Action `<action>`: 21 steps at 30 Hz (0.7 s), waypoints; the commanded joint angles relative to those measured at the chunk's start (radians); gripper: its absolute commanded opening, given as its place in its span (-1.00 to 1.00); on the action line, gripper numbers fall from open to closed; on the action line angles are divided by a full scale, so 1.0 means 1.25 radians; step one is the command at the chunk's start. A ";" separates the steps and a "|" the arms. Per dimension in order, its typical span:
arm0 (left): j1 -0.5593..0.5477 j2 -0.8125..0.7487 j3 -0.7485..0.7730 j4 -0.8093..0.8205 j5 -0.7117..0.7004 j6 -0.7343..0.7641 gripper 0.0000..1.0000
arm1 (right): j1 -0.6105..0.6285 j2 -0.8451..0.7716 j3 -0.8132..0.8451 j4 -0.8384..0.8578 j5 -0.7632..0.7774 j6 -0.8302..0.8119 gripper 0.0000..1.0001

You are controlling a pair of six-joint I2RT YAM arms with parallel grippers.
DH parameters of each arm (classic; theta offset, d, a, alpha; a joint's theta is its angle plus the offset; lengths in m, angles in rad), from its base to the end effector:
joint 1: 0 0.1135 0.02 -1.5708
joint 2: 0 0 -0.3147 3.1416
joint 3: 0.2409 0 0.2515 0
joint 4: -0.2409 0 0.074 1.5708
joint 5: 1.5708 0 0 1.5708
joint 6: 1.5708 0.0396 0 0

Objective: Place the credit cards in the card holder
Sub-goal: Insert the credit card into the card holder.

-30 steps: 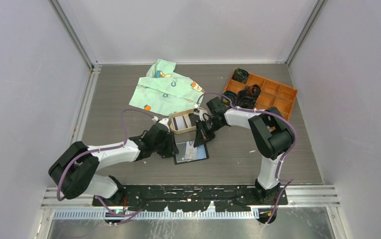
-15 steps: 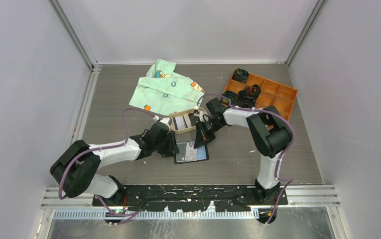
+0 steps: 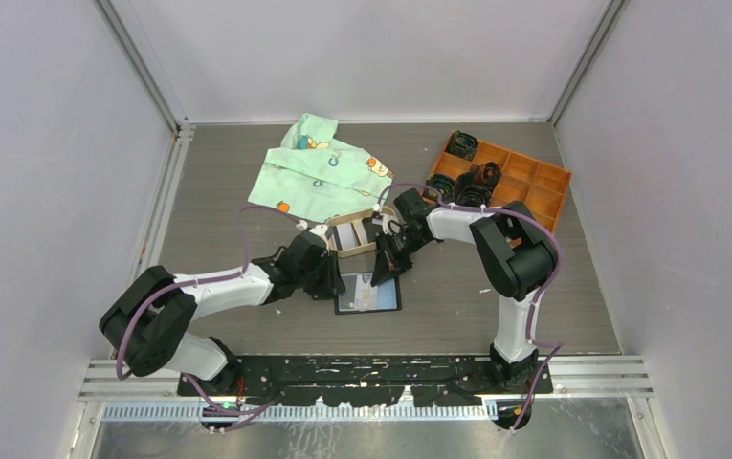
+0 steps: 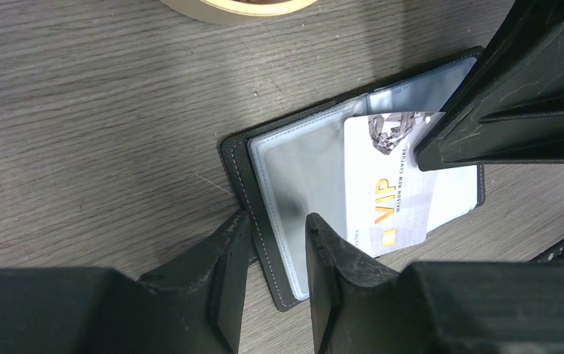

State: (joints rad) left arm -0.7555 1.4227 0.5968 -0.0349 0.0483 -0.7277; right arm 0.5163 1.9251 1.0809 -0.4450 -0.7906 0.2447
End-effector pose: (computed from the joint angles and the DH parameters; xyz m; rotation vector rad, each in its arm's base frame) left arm 0.1860 -0.1778 0.1998 0.0586 2.5636 -0.6878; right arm 0.3032 0.2045 0.1681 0.5494 -2.7835 -1.2464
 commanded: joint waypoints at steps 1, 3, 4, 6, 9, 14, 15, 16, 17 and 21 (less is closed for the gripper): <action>-0.005 0.017 0.020 0.023 0.056 -0.001 -0.32 | 0.012 0.010 0.009 0.010 0.043 0.020 -0.91; -0.004 0.021 0.021 0.042 0.062 -0.002 -0.31 | 0.012 0.009 0.006 0.026 0.039 0.034 -0.87; -0.005 0.021 0.021 0.046 0.066 -0.002 -0.31 | 0.012 0.012 0.005 0.031 0.036 0.040 -0.86; -0.005 0.022 0.022 0.052 0.069 -0.003 -0.31 | 0.012 0.015 0.005 0.042 0.028 0.048 -0.83; -0.004 0.016 0.026 0.050 0.068 -0.003 -0.30 | 0.012 0.022 0.007 0.047 0.024 0.052 -0.80; -0.004 -0.031 0.033 -0.001 0.025 0.010 -0.24 | 0.010 0.023 0.008 0.047 0.020 0.050 -0.69; -0.005 -0.044 0.037 -0.019 0.009 0.019 -0.21 | 0.009 0.023 0.008 0.047 0.019 0.050 -0.67; -0.004 -0.062 0.041 -0.039 -0.007 0.030 -0.18 | 0.008 0.023 0.008 0.047 0.018 0.050 -0.66; -0.004 -0.080 0.045 -0.060 -0.022 0.041 -0.16 | 0.007 0.024 0.008 0.048 0.017 0.050 -0.65; -0.005 -0.157 0.059 -0.114 -0.050 0.067 -0.13 | 0.005 0.025 0.008 0.048 0.014 0.049 -0.61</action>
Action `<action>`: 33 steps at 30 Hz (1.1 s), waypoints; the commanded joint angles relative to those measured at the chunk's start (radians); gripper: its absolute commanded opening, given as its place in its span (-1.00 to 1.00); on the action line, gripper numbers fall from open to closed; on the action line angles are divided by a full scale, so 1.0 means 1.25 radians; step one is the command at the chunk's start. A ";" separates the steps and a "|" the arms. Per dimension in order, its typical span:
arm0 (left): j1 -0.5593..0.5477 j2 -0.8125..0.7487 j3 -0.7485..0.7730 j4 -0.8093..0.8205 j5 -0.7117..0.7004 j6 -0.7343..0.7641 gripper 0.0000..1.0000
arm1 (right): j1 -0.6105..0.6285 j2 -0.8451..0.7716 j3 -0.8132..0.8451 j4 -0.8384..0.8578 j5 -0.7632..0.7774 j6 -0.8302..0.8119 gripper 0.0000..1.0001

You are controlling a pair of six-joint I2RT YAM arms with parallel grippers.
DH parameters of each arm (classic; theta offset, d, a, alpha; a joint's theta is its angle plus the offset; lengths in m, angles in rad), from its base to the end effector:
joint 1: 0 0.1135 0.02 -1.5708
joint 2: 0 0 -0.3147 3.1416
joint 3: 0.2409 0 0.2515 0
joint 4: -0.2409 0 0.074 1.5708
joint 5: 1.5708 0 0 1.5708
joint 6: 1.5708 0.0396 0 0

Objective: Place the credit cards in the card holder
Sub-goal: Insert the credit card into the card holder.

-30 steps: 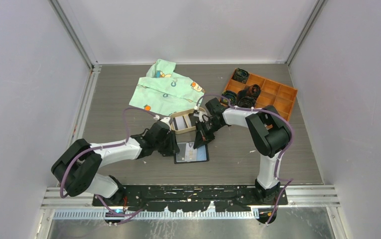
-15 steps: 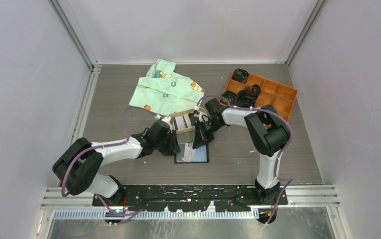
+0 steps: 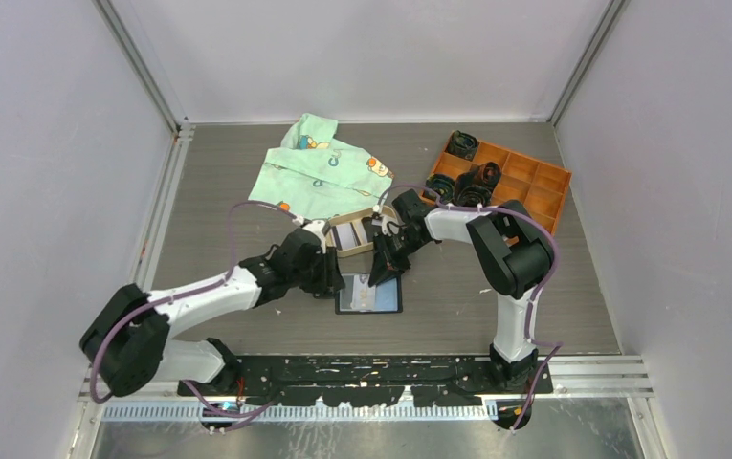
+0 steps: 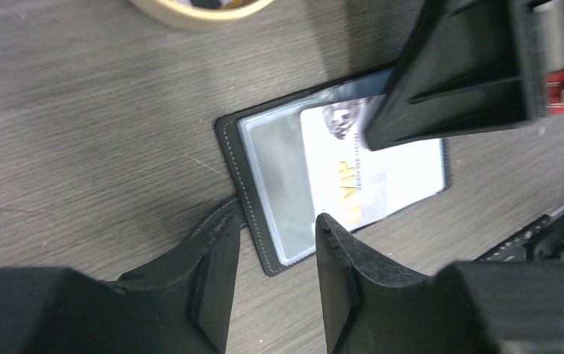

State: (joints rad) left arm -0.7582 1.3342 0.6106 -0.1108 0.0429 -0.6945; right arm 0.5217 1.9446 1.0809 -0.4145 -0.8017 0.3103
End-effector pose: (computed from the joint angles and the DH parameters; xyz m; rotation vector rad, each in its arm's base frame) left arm 0.1769 -0.1699 0.2186 0.1016 2.5302 -0.6894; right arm 0.3053 0.2083 0.1625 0.4697 -2.7686 -1.2533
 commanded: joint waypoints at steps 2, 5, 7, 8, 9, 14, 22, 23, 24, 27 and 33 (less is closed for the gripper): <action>-0.009 -0.116 0.051 -0.058 -0.027 0.017 -0.11 | 0.001 0.009 0.009 0.024 0.022 -0.004 -0.60; -0.055 -0.143 0.048 -0.023 -0.012 -0.039 -0.12 | 0.001 0.009 0.009 0.023 0.022 -0.006 -0.60; -0.106 -0.138 0.052 0.005 -0.027 -0.070 -0.17 | 0.001 0.010 0.010 0.023 0.020 -0.008 -0.60; -0.133 -0.129 0.057 0.018 -0.061 -0.082 -0.19 | 0.000 0.010 0.010 0.022 0.020 -0.009 -0.60; -0.162 -0.117 0.063 0.031 -0.083 -0.091 -0.21 | 0.000 0.009 0.010 0.021 0.019 -0.010 -0.60; -0.256 -0.016 0.113 0.079 -0.170 -0.113 -0.75 | 0.001 0.010 0.010 0.021 0.020 -0.013 -0.59; -0.283 0.181 0.225 0.033 -0.235 -0.138 -0.88 | 0.001 0.012 0.013 0.016 0.024 -0.019 -0.59; -0.286 0.200 0.236 0.027 -0.240 -0.138 -0.87 | 0.000 0.012 0.013 0.015 0.024 -0.019 -0.59; -0.287 0.216 0.249 0.021 -0.247 -0.139 -0.86 | 0.000 0.013 0.013 0.014 0.024 -0.020 -0.59; -0.288 0.258 0.272 0.018 -0.250 -0.132 -0.82 | 0.000 0.013 0.014 0.012 0.024 -0.022 -0.59; -0.289 0.293 0.285 -0.003 -0.286 -0.125 -0.69 | 0.000 0.013 0.016 0.007 0.023 -0.026 -0.57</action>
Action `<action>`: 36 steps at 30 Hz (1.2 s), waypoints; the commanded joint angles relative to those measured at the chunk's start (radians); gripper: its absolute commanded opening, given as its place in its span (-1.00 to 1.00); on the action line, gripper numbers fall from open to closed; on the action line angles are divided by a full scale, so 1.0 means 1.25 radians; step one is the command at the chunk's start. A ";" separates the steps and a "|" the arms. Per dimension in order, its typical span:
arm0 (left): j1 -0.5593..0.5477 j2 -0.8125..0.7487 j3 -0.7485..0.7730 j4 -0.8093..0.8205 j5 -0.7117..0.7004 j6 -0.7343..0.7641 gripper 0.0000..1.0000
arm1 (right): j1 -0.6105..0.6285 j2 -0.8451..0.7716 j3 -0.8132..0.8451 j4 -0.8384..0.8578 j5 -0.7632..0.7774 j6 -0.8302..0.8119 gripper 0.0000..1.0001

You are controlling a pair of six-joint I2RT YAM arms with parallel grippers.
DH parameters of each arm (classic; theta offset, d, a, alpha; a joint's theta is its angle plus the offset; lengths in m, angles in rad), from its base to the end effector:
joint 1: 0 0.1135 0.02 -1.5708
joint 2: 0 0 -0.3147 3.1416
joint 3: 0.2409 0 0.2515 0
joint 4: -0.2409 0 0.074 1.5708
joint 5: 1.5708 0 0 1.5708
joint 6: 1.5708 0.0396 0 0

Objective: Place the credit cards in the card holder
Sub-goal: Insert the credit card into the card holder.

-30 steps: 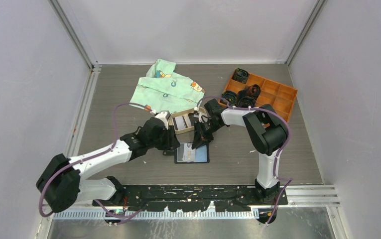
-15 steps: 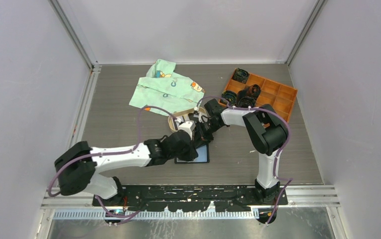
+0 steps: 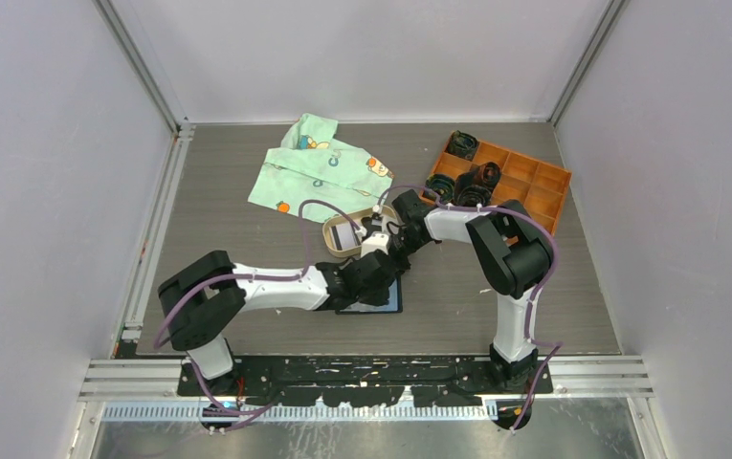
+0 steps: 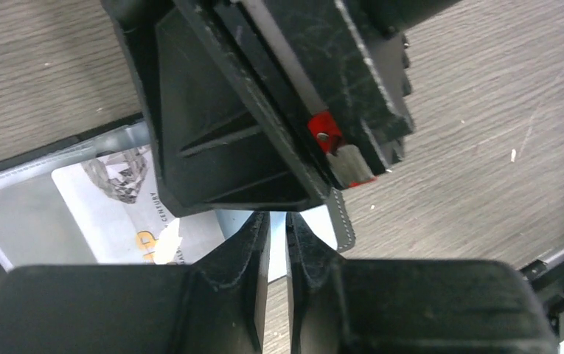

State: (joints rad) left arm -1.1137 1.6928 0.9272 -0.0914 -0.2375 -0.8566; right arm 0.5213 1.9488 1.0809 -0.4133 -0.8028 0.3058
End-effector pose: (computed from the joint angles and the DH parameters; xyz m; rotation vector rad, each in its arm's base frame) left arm 0.1627 -0.3096 0.2148 0.2093 2.4829 -0.6093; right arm 0.3056 0.2084 0.1611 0.4737 -2.7669 -1.2531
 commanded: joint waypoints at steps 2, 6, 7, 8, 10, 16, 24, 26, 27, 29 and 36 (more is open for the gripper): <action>-0.005 0.006 0.032 -0.047 -0.089 0.001 -0.64 | 0.000 0.007 0.018 0.004 0.023 -0.025 -0.56; -0.003 0.003 0.017 -0.063 -0.118 -0.001 -0.55 | 0.000 0.006 0.020 0.001 0.019 -0.028 -0.48; -0.003 0.001 0.012 -0.062 -0.123 -0.001 -0.54 | 0.000 0.006 0.020 0.001 0.015 -0.029 -0.45; -0.003 -0.001 0.010 -0.062 -0.125 0.000 -0.53 | 0.000 0.005 0.021 -0.001 0.014 -0.030 -0.40; -0.003 -0.004 0.006 -0.064 -0.138 0.001 -0.53 | 0.000 -0.001 0.024 -0.005 0.012 -0.035 -0.32; -0.003 -0.026 0.000 -0.071 -0.156 0.015 -0.52 | -0.004 -0.029 0.029 -0.016 0.003 -0.050 -0.20; -0.002 -0.096 -0.014 -0.081 -0.159 0.052 -0.53 | -0.017 -0.084 0.040 -0.048 0.012 -0.097 -0.08; -0.002 -0.121 -0.022 -0.078 -0.140 0.069 -0.53 | -0.019 -0.098 0.037 -0.048 0.014 -0.104 -0.07; -0.002 -0.135 -0.025 -0.076 -0.129 0.080 -0.53 | -0.020 -0.103 0.036 -0.048 0.016 -0.107 -0.07; -0.002 -0.167 -0.034 -0.077 -0.112 0.099 -0.53 | -0.021 -0.109 0.035 -0.048 0.018 -0.113 -0.07; 0.010 -0.300 -0.122 -0.090 -0.087 0.145 -0.45 | -0.021 -0.104 0.025 -0.052 0.022 -0.125 -0.44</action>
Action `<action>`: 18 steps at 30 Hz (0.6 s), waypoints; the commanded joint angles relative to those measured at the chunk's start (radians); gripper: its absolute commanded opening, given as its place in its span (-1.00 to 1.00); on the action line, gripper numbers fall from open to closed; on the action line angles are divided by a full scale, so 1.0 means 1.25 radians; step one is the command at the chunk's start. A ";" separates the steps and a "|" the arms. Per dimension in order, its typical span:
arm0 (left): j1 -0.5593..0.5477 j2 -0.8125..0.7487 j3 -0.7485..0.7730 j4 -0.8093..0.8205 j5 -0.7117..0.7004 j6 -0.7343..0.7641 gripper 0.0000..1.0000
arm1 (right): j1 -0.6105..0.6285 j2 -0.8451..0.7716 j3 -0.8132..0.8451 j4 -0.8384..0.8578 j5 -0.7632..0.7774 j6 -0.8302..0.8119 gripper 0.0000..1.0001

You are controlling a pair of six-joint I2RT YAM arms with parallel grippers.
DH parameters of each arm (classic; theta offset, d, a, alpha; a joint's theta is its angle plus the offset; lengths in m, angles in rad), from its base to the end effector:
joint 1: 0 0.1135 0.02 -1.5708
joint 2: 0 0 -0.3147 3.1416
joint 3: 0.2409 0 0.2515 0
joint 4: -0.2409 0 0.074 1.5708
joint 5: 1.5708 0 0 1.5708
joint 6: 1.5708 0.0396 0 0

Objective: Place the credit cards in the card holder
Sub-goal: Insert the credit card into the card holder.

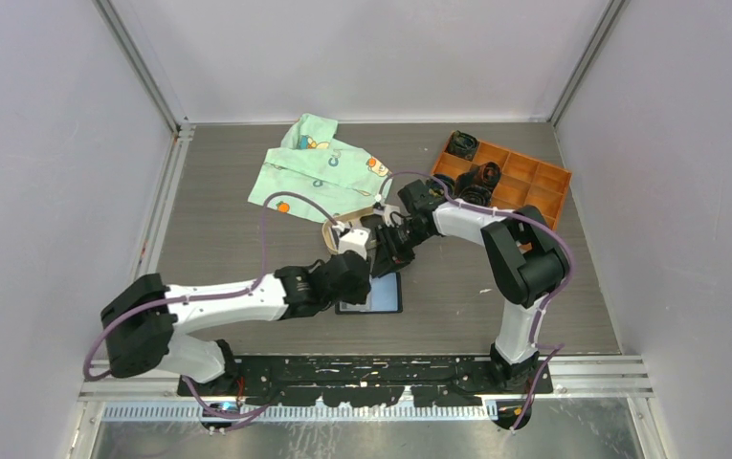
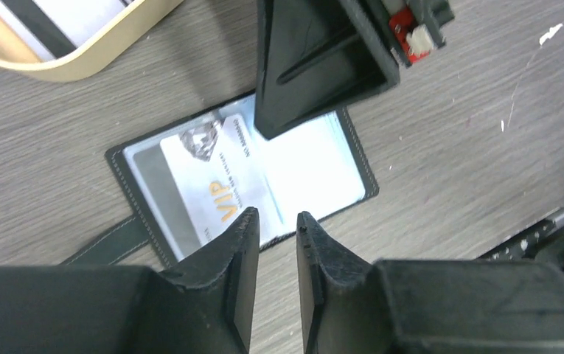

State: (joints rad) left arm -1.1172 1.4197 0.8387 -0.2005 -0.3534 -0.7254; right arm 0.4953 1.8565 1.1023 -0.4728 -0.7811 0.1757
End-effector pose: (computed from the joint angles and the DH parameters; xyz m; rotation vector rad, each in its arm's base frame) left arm 0.1388 -0.2534 0.2624 0.2854 2.3339 -0.5245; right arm 0.3054 0.1967 0.1958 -0.6468 2.7481 1.2557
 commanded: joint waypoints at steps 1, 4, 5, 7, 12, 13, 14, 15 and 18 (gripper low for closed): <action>0.022 -0.108 -0.074 -0.006 0.007 0.039 -0.42 | 0.000 -0.029 0.005 -0.003 0.006 -0.020 -0.53; 0.065 -0.197 -0.146 -0.012 0.023 0.028 -0.22 | 0.004 -0.022 -0.002 0.001 0.010 -0.021 -0.73; 0.084 -0.228 -0.169 -0.012 0.032 0.023 -0.12 | 0.006 -0.019 -0.004 0.001 0.015 -0.021 -0.77; 0.126 -0.303 -0.226 -0.011 0.051 0.013 0.03 | 0.016 -0.012 -0.007 0.000 0.023 -0.023 -0.82; 0.220 -0.423 -0.318 0.013 0.126 -0.005 0.25 | 0.030 0.010 -0.010 0.004 0.041 -0.018 -0.83; 0.236 -0.432 -0.330 0.024 0.152 -0.008 0.27 | 0.033 0.013 -0.011 0.005 0.044 -0.017 -0.83; 0.246 -0.436 -0.340 0.035 0.168 -0.011 0.28 | 0.035 0.016 -0.011 0.007 0.047 -0.016 -0.83; 0.252 -0.436 -0.348 0.047 0.182 -0.016 0.28 | 0.036 0.018 -0.011 0.009 0.050 -0.015 -0.83; 0.260 -0.402 -0.353 0.081 0.221 -0.021 0.27 | 0.042 0.027 -0.011 0.012 0.058 -0.011 -0.83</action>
State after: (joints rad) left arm -0.8066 0.8886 0.4026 -0.2058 -0.1791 -0.7330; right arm 0.5381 1.8797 1.0878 -0.4759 -0.7288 0.1604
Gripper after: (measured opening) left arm 0.640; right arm 0.086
